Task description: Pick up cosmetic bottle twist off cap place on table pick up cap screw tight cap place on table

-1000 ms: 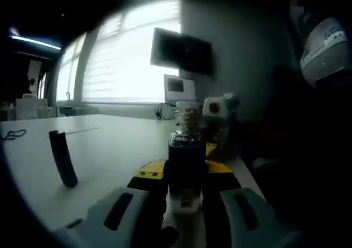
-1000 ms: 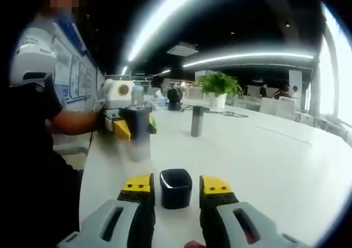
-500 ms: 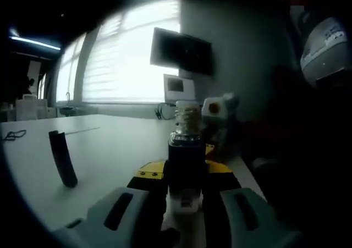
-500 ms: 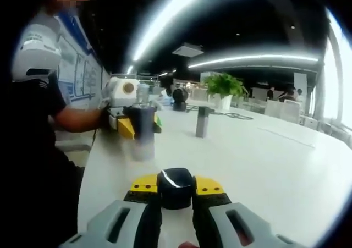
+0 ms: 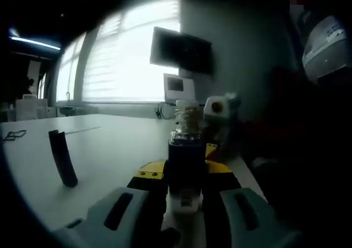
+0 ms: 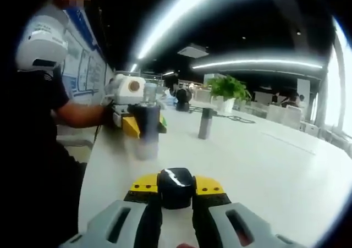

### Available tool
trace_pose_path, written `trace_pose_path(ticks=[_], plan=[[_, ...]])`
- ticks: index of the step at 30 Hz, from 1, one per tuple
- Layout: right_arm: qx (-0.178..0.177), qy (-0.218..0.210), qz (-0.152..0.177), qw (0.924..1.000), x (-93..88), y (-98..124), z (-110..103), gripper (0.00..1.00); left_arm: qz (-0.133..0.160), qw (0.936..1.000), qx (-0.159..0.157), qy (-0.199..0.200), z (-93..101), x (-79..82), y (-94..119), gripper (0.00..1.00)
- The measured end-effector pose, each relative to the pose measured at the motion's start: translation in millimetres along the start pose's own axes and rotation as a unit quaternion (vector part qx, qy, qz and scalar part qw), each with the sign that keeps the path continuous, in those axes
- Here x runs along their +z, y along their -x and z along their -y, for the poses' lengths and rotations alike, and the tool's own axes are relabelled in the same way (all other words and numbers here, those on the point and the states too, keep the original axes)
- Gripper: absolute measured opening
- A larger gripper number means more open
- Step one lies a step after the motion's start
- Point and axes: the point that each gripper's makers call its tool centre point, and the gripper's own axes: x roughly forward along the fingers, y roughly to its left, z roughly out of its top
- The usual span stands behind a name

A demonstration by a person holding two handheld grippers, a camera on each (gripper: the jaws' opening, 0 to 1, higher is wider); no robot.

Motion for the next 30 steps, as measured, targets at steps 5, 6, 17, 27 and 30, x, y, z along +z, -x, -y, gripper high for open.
trace_pose_path(ticks=[5,6,17,27,30], plan=[[-0.008,-0.041,0.006,0.9991,4.3,6.1,2.3,0.15,0.000,1.0000,-0.001,0.002,0.9,0.0,-0.2,0.14],[-0.017,-0.040,0.012,0.9990,6.6,7.1,4.7,0.15,0.000,1.0000,0.000,0.002,1.1,0.0,-0.2,0.14],[-0.041,-0.069,0.058,0.9951,53.9,20.3,18.0,0.15,-0.003,1.0000,-0.001,0.003,3.0,-0.8,-0.3,0.14],[-0.001,-0.050,0.066,0.9966,89.8,11.7,2.5,0.15,-0.005,1.0000,-0.003,0.005,1.3,-2.1,0.0,0.14],[0.000,-0.049,0.064,0.9967,97.1,10.0,3.1,0.15,-0.006,1.0000,-0.003,0.006,1.3,-2.5,0.0,0.14]])
